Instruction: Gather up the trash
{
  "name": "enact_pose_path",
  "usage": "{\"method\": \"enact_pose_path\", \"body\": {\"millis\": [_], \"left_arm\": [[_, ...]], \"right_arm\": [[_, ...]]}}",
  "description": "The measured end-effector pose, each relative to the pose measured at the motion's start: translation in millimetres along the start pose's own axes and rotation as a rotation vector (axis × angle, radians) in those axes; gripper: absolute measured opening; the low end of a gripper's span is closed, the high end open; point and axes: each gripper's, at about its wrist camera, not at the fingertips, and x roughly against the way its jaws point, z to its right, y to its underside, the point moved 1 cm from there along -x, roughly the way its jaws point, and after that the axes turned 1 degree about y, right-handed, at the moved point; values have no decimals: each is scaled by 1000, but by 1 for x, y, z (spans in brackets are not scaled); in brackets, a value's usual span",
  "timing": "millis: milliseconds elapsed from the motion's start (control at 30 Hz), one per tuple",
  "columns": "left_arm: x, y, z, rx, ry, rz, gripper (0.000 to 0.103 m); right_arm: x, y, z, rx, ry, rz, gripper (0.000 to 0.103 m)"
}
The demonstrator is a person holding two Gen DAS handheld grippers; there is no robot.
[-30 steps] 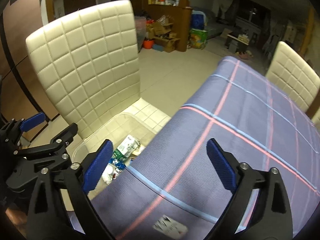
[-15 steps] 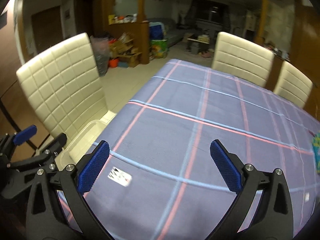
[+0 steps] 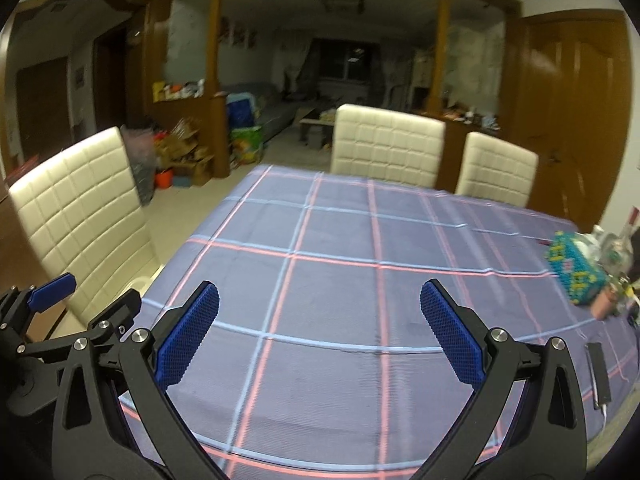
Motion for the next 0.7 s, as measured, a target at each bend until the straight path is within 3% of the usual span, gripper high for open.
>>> {"method": "enact_pose_path", "body": {"millis": [133,300,700], "left_arm": [[16,3,21,-15,15,53,82],[24,7,43,-54,25,53,82],[45,8,72,-70,58,99,82]], "right_arm": [[17,5,23,-64,14,39,99],[31,15,50,-119,73,43,99],[56,28,79,-122,111,64,99]]}}
